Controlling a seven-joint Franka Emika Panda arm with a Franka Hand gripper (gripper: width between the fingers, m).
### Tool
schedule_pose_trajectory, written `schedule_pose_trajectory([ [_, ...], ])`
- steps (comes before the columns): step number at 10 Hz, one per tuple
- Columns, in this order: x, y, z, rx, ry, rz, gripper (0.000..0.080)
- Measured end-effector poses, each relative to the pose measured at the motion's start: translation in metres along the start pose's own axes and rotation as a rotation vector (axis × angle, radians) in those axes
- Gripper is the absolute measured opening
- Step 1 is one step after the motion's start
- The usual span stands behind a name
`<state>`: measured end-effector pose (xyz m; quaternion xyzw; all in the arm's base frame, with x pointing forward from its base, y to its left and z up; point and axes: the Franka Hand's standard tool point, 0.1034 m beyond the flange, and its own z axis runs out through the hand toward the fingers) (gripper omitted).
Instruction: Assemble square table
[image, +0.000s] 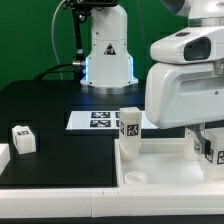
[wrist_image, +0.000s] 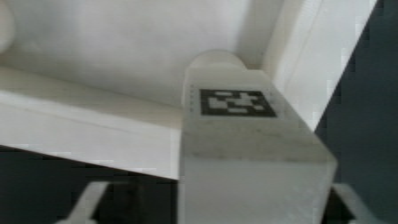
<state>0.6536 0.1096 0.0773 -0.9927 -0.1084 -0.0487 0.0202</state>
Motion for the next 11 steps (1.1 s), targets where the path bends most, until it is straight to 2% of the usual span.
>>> schedule_pose_trajectory([
  [1, 0.000, 0.000, 0.000, 0.001, 0.000, 0.095, 0.0285],
  [3, 0.000, -0.001, 0.000, -0.002, -0.001, 0.268, 0.0285],
  [4, -0.002, 0.001, 0.001, -0.016, -0.001, 0.440, 0.0285],
  [6, -0.004, 0.006, 0.001, -0.013, -0.012, 0.771, 0.0285],
  [7, -0.004, 0.009, 0.001, -0.002, -0.015, 0.905, 0.0285],
  [8, -0.005, 0.011, 0.000, 0.005, -0.021, 0.954, 0.0285],
  [11, -0.007, 0.011, 0.001, -0.001, -0.028, 1.144, 0.0285],
])
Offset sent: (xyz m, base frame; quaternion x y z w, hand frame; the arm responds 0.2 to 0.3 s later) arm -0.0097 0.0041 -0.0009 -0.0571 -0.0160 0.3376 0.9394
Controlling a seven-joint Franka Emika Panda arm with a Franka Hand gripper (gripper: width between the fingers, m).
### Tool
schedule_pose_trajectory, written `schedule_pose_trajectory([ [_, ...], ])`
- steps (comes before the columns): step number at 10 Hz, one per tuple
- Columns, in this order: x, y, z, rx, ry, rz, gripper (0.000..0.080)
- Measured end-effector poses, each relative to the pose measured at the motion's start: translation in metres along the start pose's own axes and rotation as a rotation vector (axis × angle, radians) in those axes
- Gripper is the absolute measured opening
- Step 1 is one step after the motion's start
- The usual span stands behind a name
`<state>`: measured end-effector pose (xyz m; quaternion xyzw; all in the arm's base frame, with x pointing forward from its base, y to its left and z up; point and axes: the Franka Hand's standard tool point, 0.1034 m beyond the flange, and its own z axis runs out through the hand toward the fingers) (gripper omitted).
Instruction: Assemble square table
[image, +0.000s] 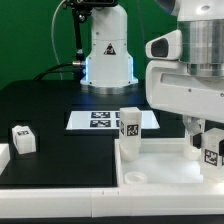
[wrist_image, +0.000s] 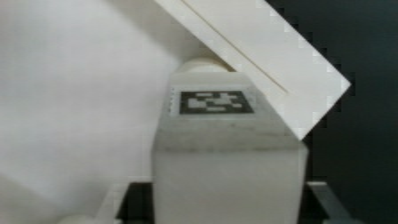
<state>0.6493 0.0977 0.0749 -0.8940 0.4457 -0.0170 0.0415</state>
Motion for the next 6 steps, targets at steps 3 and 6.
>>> schedule_pose_trajectory([
  [3, -0.0046, 0.0037, 0.0004, 0.000, -0.019, 0.488, 0.0285],
  [6, -0.0063, 0.0068, 0.0012, 0.023, -0.037, 0.714, 0.0363],
])
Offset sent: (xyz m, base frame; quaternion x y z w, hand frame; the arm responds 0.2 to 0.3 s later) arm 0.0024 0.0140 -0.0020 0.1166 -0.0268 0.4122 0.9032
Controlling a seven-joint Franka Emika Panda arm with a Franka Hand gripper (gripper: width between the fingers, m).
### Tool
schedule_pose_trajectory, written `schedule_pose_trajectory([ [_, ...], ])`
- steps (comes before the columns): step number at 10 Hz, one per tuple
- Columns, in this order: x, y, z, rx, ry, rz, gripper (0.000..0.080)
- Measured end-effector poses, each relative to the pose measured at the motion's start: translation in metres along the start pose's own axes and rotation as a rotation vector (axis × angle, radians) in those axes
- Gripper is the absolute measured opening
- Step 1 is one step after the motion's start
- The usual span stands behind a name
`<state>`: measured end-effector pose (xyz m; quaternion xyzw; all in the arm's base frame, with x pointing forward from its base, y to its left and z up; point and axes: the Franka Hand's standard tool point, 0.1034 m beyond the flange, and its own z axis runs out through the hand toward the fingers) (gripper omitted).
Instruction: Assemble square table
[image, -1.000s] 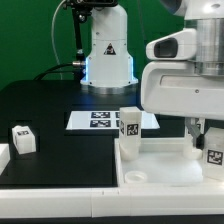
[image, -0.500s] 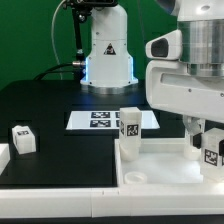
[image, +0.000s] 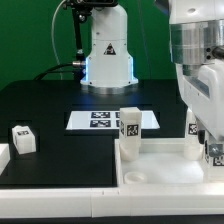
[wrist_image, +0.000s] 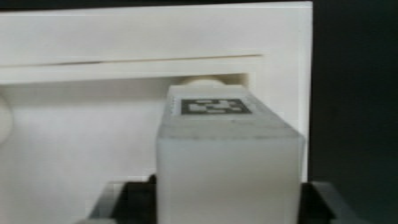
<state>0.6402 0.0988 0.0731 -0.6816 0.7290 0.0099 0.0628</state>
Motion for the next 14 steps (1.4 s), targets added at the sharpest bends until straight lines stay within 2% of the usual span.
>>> schedule_pose_trajectory([
  [1, 0.000, 0.000, 0.000, -0.001, 0.000, -0.002, 0.0497],
  [2, -0.002, 0.001, 0.000, -0.013, 0.009, -0.140, 0.0600],
  [3, -0.008, 0.001, -0.002, -0.032, 0.008, -0.339, 0.0600],
  [4, -0.016, 0.003, 0.001, -0.036, -0.005, -0.568, 0.0641],
  [5, -0.017, 0.005, 0.002, -0.038, -0.007, -0.646, 0.0647],
  [9, -0.015, 0.004, 0.002, -0.036, -0.005, -0.959, 0.0649],
  [11, -0.015, -0.004, 0.002, -0.002, 0.056, -1.345, 0.0649],
  [12, -0.014, -0.006, 0.003, 0.017, 0.076, -1.437, 0.0649],
  [13, -0.013, -0.005, 0.003, 0.014, 0.075, -1.450, 0.0562],
  [14, -0.013, -0.005, 0.003, 0.015, 0.074, -1.436, 0.0427],
])
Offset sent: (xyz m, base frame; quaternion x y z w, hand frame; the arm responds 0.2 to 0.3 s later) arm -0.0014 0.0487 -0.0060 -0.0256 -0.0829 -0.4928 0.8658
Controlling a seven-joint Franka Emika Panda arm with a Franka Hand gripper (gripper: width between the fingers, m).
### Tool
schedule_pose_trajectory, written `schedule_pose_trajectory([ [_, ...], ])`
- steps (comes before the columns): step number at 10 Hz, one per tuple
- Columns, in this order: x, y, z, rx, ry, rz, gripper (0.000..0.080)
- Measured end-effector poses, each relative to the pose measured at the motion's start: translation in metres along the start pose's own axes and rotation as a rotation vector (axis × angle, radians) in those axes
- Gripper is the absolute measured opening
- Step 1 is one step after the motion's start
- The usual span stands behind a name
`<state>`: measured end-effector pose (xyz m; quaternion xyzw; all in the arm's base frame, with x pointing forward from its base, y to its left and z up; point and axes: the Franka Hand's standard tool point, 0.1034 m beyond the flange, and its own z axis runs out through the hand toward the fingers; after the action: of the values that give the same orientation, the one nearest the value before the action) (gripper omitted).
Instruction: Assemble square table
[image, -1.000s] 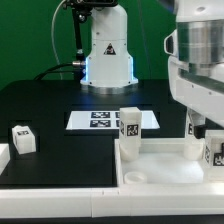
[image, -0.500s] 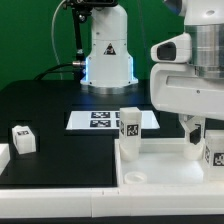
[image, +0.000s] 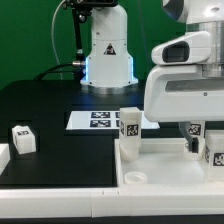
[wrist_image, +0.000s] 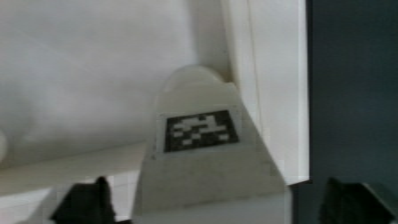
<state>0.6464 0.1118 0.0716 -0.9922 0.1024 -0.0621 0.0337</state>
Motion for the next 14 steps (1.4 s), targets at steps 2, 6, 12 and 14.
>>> schedule_pose_trajectory([
  [2, 0.0001, 0.0007, 0.0002, 0.000, 0.000, 0.085, 0.0287],
  [6, -0.0015, 0.0052, 0.0012, -0.009, -0.001, 0.580, 0.0287],
  [12, -0.0052, 0.0063, 0.0016, 0.031, -0.062, 1.258, 0.0287],
  [14, -0.0052, 0.0062, 0.0018, 0.030, -0.066, 1.370, 0.0287],
])
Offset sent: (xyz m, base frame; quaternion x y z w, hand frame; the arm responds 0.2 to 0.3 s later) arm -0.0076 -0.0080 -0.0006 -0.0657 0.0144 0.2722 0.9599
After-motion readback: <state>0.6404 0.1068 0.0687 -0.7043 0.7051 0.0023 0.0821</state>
